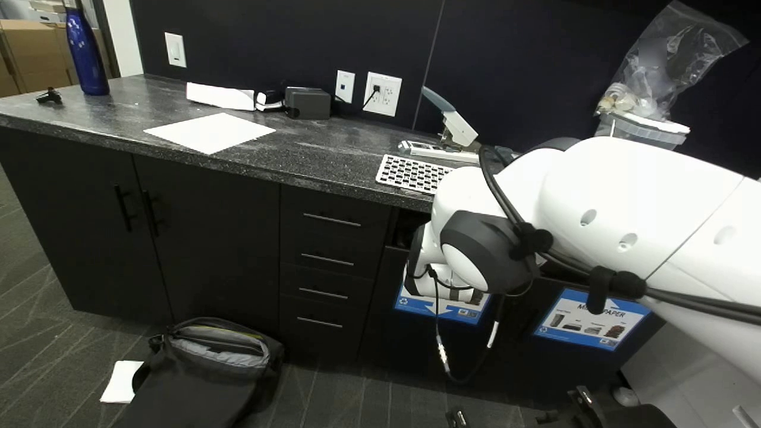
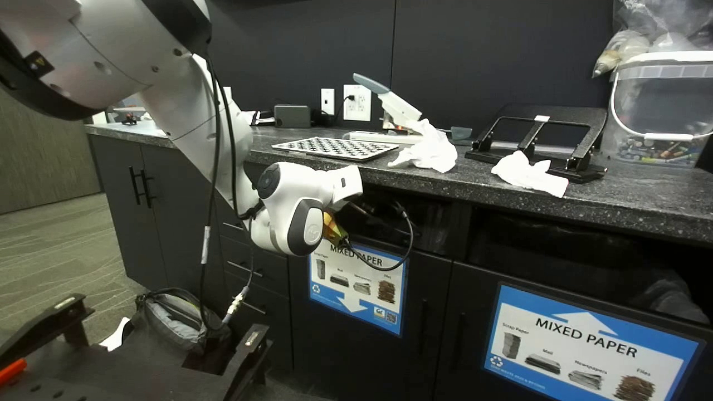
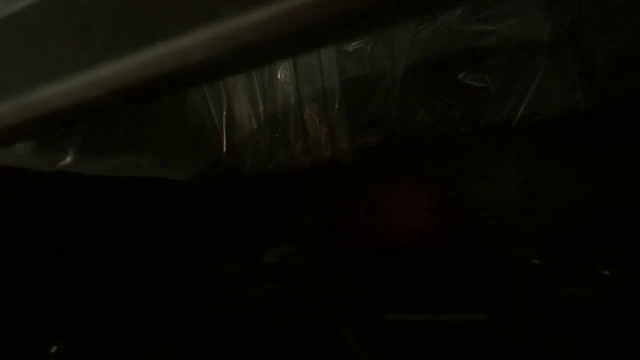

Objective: Pick up the papers from the counter and throw them in the bin

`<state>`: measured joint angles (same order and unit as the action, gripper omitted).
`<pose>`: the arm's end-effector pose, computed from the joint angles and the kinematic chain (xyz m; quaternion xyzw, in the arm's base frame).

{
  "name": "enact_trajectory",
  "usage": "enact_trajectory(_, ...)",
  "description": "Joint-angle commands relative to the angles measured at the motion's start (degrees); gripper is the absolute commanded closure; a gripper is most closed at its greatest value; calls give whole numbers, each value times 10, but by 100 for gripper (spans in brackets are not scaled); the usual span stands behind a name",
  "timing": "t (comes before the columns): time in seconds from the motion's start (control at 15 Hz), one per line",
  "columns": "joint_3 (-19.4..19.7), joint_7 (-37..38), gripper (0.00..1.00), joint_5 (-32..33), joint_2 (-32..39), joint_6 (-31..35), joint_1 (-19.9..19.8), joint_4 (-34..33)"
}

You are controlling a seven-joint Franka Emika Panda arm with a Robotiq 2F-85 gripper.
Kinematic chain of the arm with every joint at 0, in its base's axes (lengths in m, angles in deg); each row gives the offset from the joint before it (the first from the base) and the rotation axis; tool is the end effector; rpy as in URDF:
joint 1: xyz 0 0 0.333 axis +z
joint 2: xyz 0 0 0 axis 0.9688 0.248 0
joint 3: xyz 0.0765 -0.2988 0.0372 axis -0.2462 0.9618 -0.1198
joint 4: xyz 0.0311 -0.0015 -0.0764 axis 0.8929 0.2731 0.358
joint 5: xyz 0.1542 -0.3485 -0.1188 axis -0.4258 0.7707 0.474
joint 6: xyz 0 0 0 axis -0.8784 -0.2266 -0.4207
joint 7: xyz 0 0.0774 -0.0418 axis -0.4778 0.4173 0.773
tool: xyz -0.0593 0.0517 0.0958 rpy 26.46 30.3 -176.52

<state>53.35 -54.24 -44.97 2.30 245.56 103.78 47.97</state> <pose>0.6520 -0.0609 0.0110 0.7692 -0.2829 0.5639 0.1019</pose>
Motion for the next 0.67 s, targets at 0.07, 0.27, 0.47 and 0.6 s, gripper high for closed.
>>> enact_trajectory(0.07, -31, 16, 65, 101, -81, -52, -3, 68)
enact_trajectory(0.27, -43, 21, 89, 115, -109, -40, 5, 106)
enact_trajectory(0.47, -36, 35, 100, 115, -115, -38, 18, 108)
enact_trajectory(0.6, -50, 35, 96, 115, -115, -20, 9, 95)
